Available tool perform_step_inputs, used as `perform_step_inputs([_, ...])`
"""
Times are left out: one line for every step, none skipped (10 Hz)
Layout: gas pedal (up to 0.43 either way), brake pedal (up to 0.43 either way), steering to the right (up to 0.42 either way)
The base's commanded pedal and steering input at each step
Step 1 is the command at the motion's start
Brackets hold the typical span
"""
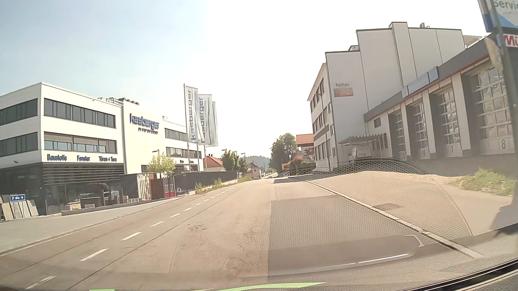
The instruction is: Follow the waypoints while adhering to traffic rules and regulations
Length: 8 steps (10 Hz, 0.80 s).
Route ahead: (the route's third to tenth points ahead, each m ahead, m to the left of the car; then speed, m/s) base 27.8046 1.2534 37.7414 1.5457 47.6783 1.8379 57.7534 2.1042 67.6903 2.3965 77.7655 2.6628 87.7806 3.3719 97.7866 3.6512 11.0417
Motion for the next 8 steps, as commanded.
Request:
perform_step_inputs([0.169, 0.000, -0.014])
perform_step_inputs([0.169, 0.000, -0.014])
perform_step_inputs([0.169, 0.000, -0.013])
perform_step_inputs([0.169, 0.000, -0.011])
perform_step_inputs([0.169, 0.000, -0.010])
perform_step_inputs([0.169, 0.000, -0.007])
perform_step_inputs([0.169, 0.000, -0.006])
perform_step_inputs([0.169, 0.000, -0.006])
